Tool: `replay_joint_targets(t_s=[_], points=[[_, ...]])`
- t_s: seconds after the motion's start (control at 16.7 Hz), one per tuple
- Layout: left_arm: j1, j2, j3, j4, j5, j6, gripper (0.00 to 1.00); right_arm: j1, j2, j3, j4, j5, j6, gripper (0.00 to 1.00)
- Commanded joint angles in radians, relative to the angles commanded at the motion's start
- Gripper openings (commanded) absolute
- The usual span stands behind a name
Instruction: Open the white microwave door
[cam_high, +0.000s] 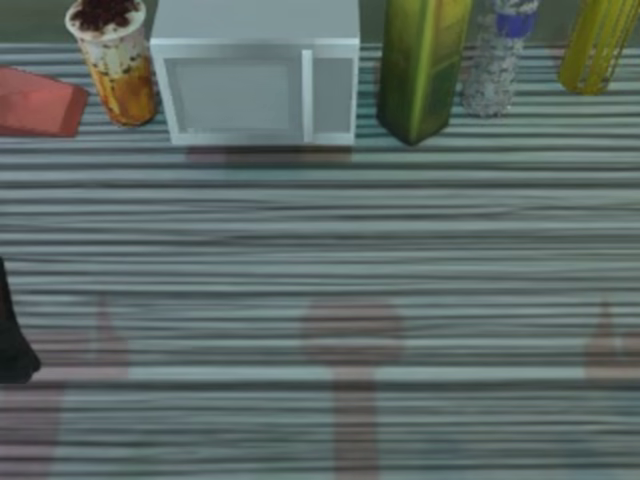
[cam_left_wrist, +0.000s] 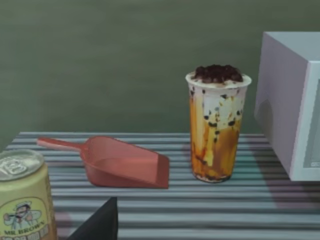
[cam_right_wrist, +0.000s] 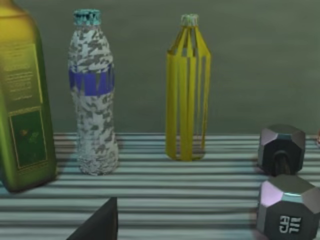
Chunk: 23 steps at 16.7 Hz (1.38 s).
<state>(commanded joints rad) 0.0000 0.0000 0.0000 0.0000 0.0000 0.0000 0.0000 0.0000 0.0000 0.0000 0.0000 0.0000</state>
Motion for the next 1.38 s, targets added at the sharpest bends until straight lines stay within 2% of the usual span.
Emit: replay_joint_targets(t_s=[0.24,0.54,1.38], points=[[-0.013,0.031,0.028,-0.016,-0.008,-0.007,1.0,0.0,0.0,0.0,0.0,0.0,0.0,1.0],[-0.106,0.293,0.263,-0.124,-0.068,-0.075,1.0,0.0,0.0,0.0,0.0,0.0,0.0,1.0],[-0.515,1.694,1.437,-0.478,-0.313,-0.441,1.0,0.0,0.0,0.0,0.0,0.0,0.0,1.0]])
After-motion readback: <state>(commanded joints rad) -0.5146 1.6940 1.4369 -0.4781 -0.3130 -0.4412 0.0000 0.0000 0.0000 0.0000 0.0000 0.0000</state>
